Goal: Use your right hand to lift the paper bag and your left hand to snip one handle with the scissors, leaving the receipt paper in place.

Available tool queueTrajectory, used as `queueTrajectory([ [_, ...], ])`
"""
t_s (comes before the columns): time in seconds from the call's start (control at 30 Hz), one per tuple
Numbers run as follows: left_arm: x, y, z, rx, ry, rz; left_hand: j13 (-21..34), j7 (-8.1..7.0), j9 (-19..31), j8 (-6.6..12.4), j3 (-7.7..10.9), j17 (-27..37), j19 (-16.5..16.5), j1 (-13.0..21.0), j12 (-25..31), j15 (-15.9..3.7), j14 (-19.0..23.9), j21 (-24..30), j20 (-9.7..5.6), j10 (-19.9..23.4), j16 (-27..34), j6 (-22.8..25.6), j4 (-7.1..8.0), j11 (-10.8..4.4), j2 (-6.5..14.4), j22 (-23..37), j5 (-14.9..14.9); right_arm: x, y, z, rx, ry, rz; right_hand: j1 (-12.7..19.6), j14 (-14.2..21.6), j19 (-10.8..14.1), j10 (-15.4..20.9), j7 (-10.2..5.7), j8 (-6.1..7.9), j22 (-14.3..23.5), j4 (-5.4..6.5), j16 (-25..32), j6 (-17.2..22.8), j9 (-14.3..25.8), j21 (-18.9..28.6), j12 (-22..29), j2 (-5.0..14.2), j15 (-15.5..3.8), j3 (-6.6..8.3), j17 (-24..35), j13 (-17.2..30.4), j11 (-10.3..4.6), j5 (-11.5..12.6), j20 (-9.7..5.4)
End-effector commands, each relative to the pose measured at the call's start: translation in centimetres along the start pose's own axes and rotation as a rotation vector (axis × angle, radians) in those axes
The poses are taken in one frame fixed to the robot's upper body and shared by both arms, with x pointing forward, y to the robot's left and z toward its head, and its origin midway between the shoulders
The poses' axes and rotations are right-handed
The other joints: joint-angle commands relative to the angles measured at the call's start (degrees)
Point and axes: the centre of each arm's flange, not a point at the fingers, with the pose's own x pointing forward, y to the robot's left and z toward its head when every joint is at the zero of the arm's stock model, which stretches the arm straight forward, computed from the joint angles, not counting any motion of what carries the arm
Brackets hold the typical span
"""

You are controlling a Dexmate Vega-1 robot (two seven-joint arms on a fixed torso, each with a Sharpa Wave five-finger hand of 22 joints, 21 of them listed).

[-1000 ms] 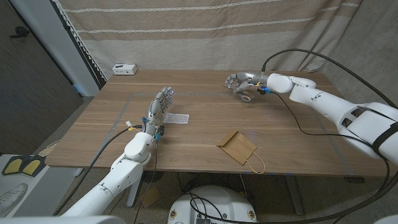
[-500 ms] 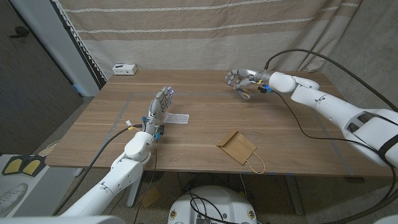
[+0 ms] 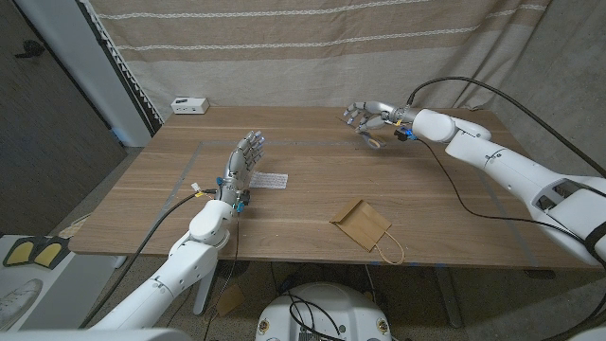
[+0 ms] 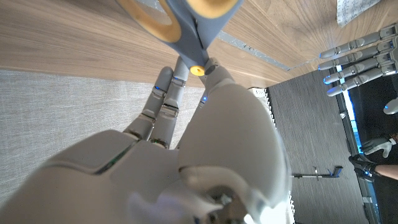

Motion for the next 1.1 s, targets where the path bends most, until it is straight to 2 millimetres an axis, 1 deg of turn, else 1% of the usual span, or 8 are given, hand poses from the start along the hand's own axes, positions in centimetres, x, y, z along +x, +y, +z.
queueTrajectory([
  [0.03, 0.1, -0.1, 0.4, 0.005, -0.004, -0.003, 0.2, -0.07, 0.1, 0.01, -0.27, 0.3, 0.3, -0.5, 0.3, -10.06, 0.4, 0.2, -8.6, 0.3, 0.0, 0.5, 0.01, -0.02, 0.2, 0.1, 0.1, -0.9, -0.6, -0.2, 0.08, -0.009, -0.052, 0.4, 4.6, -0.2, 0.4, 0.0, -0.36, 0.0, 0.17, 0.1, 0.7, -0.1, 0.5, -0.1, -0.06, -12.81, 0.42, 19.4, -0.1, -0.06, 0.0, -8.15],
  [0.27, 0.2, -0.1, 0.5, 0.005, -0.003, -0.006, 0.2, 0.02, 0.1, 0.05, -0.32, 0.3, 0.4, -0.5, 0.3, -10.05, 0.4, 0.2, -8.62, 0.4, 0.0, 0.6, 0.0, -0.06, 0.2, 0.1, 0.1, -1.1, -1.1, -0.2, 0.101, -0.014, -0.072, 0.3, 4.8, -0.4, 0.4, -0.02, -0.69, -0.3, 0.17, 0.0, 0.6, -0.2, 1.0, -0.2, -0.1, -12.81, 0.46, 19.5, -0.2, -0.11, 0.0, -8.13],
  [0.43, 0.2, -0.1, 0.5, 0.007, -0.002, -0.006, 0.2, -0.06, 0.1, 0.02, -0.33, 0.3, 0.3, -0.5, 0.2, -10.06, 0.4, 0.2, -8.62, 0.4, 0.0, 0.6, 0.0, -0.04, 0.3, 0.1, 0.1, -1.5, -1.3, -0.4, 0.148, -0.023, -0.089, 0.3, 4.8, -0.5, 0.5, 0.11, -0.91, -0.5, 0.15, -0.2, 0.7, -0.4, 1.5, -0.3, -0.16, -12.81, 0.49, 19.5, -0.2, 0.03, 0.0, -8.13],
  [0.63, 0.3, -0.4, 0.6, 0.009, -0.004, -0.003, 0.2, -0.12, 0.1, 0.01, -0.36, 0.3, 0.4, -0.5, 0.3, -10.06, 0.4, 0.2, -8.64, 0.4, 0.0, 0.6, 0.0, -0.04, 0.3, 0.1, 0.1, -1.8, -1.4, -0.6, 0.179, -0.032, -0.103, 0.3, 5.0, -0.7, 0.9, -0.11, -0.96, -0.8, 0.14, -0.3, 1.3, -0.5, 2.0, -0.2, -0.19, -12.81, 0.52, 19.6, -0.2, -0.28, -0.1, -8.1],
  [0.87, 0.1, -0.6, 0.3, 0.014, 0.005, -0.007, 0.2, -0.04, 0.1, 0.02, -0.39, 0.3, 0.4, -0.5, 0.3, -10.07, 0.4, 0.2, -8.64, 0.6, 0.0, 0.6, -0.01, -0.05, 0.3, 0.1, 0.1, -1.9, -1.1, -1.0, 0.194, -0.04, -0.108, 0.2, 5.2, -0.8, 1.1, -0.09, -1.03, -1.0, 0.11, -0.3, 1.7, -0.6, 2.4, -0.2, -0.29, -12.8, 0.53, 19.8, -0.2, -0.13, -0.1, -8.09],
  [1.07, 0.0, -0.6, 0.0, 0.011, 0.003, -0.002, 0.2, -0.04, 0.1, 0.01, -0.41, 0.3, 0.4, -0.4, 0.3, -10.07, 0.4, 0.2, -8.64, 0.5, 0.1, 0.6, -0.02, -0.1, 0.3, 0.1, 0.1, -2.2, -1.1, -1.4, 0.274, -0.052, -0.126, 0.2, 5.2, -0.8, 1.3, -0.25, -1.16, -1.2, 0.07, -0.5, 1.9, -0.7, 2.7, -0.2, -0.35, -12.8, 0.55, 19.8, -0.2, -0.14, -0.1, -8.08],
  [1.1, 0.1, -0.6, -0.1, 0.006, 0.002, 0.0, 0.2, 0.0, 0.1, 0.02, -0.41, 0.3, 0.3, -0.4, 0.2, -10.08, 0.4, 0.1, -8.61, 0.4, 0.0, 0.6, -0.02, -0.03, 0.3, 0.1, 0.1, -2.3, -1.1, -1.6, 0.325, -0.057, -0.137, 0.2, 5.2, -0.9, 1.3, -0.25, -1.2, -1.2, 0.06, -0.6, 1.9, -0.7, 2.8, -0.2, -0.37, -12.8, 0.55, 19.8, -0.2, -0.22, -0.1, -8.08],
])
